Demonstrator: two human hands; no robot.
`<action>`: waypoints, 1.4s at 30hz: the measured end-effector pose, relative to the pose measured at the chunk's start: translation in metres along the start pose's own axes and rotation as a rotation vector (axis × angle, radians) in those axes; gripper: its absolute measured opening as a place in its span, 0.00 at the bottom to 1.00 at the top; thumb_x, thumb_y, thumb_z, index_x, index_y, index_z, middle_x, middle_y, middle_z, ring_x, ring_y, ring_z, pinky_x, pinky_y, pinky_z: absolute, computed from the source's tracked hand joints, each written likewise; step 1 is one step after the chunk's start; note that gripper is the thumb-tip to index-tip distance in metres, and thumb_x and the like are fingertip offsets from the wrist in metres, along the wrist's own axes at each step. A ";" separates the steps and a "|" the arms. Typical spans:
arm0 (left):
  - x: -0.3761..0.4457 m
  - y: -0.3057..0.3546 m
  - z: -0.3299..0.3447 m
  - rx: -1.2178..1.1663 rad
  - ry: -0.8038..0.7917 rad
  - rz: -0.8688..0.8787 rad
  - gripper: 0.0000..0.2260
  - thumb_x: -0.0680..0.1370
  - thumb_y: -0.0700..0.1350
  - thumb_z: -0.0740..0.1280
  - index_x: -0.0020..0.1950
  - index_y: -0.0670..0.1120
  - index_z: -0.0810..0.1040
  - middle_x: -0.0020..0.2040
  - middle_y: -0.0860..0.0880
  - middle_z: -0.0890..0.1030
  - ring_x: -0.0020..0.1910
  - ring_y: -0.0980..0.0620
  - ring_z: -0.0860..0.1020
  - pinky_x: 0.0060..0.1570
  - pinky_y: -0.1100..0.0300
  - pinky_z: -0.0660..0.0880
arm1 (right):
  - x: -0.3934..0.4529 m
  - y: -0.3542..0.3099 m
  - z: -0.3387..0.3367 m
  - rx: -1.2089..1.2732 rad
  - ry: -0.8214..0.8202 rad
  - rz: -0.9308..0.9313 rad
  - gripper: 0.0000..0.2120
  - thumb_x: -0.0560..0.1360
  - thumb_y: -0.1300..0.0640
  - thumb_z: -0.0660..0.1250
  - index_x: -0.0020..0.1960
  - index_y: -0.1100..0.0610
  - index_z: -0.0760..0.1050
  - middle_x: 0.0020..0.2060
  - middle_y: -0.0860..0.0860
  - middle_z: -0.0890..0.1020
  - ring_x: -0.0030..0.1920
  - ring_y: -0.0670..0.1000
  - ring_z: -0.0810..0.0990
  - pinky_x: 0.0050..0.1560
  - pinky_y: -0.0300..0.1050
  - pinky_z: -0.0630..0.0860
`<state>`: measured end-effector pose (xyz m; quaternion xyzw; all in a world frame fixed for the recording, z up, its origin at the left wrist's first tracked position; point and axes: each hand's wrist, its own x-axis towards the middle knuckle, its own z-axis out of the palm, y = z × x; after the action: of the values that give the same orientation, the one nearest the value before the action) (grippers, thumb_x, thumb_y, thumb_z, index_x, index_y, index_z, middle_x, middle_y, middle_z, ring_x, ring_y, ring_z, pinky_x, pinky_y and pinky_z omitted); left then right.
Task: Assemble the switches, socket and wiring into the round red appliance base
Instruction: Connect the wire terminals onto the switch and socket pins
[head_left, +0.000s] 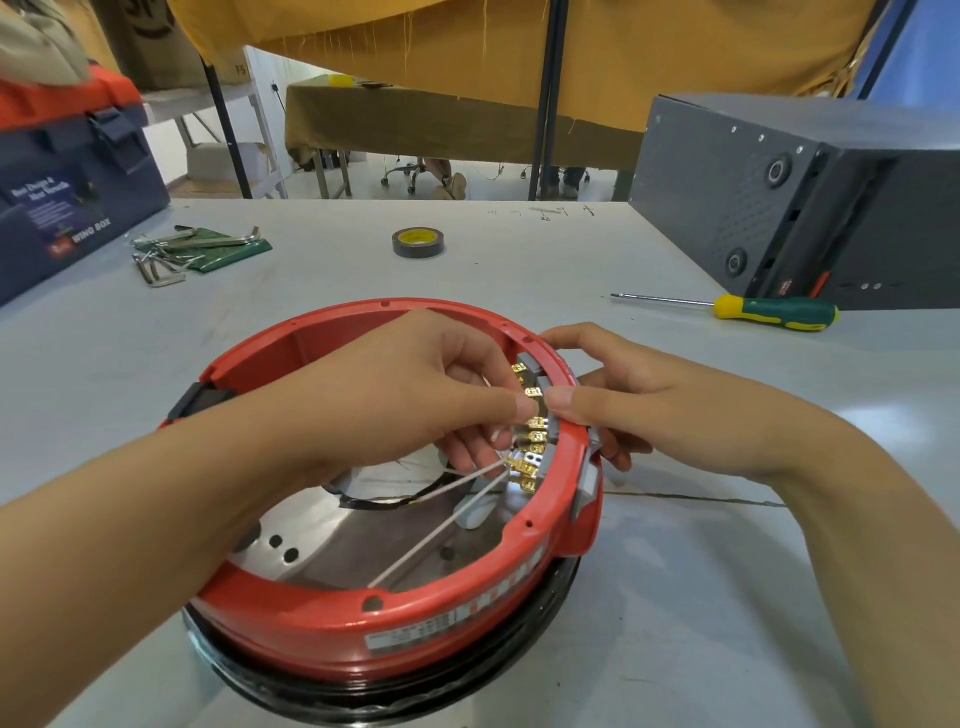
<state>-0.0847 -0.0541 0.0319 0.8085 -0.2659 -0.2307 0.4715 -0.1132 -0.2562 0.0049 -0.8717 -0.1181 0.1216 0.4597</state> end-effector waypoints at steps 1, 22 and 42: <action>0.000 0.000 -0.001 -0.006 0.002 0.001 0.04 0.74 0.41 0.69 0.42 0.40 0.80 0.32 0.45 0.82 0.30 0.52 0.80 0.31 0.65 0.75 | 0.000 0.000 0.000 -0.002 -0.001 0.004 0.29 0.65 0.33 0.60 0.64 0.39 0.63 0.32 0.45 0.81 0.30 0.43 0.74 0.31 0.29 0.69; 0.003 -0.008 -0.008 -0.001 -0.033 0.063 0.05 0.73 0.36 0.69 0.42 0.43 0.85 0.37 0.44 0.84 0.35 0.53 0.82 0.35 0.68 0.76 | 0.000 -0.002 0.000 -0.008 -0.008 0.006 0.30 0.65 0.34 0.60 0.65 0.40 0.62 0.31 0.44 0.80 0.30 0.43 0.74 0.30 0.28 0.69; -0.005 -0.006 -0.012 0.191 -0.155 0.171 0.09 0.66 0.51 0.78 0.42 0.54 0.81 0.31 0.61 0.80 0.24 0.64 0.72 0.25 0.76 0.66 | 0.000 -0.001 0.000 -0.001 0.002 -0.001 0.26 0.66 0.35 0.60 0.63 0.38 0.63 0.31 0.45 0.80 0.30 0.44 0.75 0.31 0.28 0.69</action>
<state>-0.0796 -0.0411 0.0329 0.8039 -0.3903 -0.2252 0.3882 -0.1128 -0.2559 0.0054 -0.8721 -0.1181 0.1203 0.4593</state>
